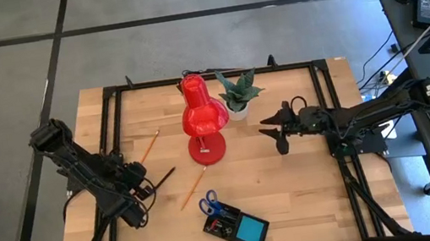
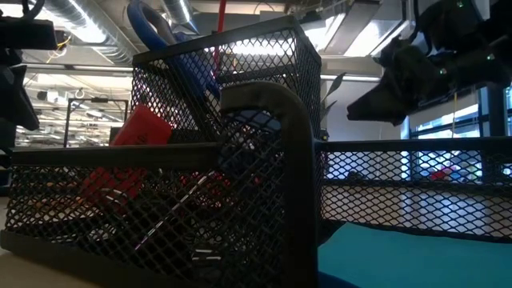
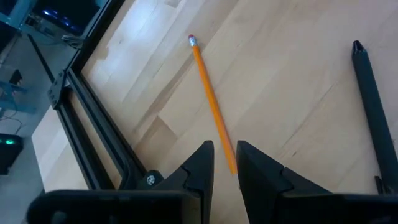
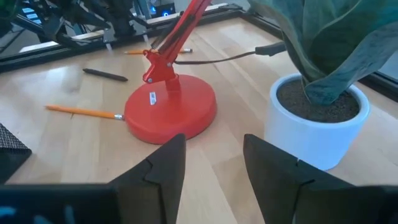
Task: Pick and place office supplies into organizer
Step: Put the black pen into the black desk organizer
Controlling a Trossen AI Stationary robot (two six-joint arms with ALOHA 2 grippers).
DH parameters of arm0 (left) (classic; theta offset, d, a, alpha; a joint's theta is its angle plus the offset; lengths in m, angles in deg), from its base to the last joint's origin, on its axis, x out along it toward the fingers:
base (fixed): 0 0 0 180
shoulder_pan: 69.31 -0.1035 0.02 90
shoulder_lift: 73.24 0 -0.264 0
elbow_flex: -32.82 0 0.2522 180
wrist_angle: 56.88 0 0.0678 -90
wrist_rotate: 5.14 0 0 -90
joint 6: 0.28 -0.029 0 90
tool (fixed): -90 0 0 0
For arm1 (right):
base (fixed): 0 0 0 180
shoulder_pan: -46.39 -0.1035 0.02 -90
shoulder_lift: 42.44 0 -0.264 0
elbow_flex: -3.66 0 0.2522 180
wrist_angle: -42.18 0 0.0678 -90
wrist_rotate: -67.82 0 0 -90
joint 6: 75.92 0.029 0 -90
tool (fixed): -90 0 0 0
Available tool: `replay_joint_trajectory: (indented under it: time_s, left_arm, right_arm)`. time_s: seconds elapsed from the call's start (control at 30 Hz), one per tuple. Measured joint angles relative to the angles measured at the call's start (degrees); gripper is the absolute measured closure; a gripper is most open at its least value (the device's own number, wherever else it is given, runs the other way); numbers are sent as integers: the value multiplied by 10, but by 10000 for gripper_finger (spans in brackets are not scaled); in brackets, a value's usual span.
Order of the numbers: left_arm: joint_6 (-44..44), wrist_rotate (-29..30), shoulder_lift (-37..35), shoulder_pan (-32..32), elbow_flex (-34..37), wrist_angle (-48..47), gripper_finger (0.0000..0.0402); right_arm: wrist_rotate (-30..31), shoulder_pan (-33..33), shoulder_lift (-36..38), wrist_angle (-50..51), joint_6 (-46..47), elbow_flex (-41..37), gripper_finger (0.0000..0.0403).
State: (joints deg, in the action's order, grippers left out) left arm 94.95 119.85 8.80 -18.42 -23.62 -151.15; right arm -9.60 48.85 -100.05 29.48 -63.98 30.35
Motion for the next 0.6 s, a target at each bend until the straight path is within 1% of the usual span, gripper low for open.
replay_joint_trajectory:
  time_s: [0.13,0.33,0.43,0.6]
  left_arm:
    - [10,0,0,0,0,0,339]
    - [99,-9,0,0,0,19,339]
    - [100,-25,0,0,0,38,339]
    - [63,-53,-1,-19,0,106,339]
  right_arm:
    - [0,0,-5,1,0,0,238]
    - [-1,0,-5,0,-1,0,238]
    - [-1,0,-5,0,-2,0,238]
    - [-1,0,-5,2,-15,0,238]
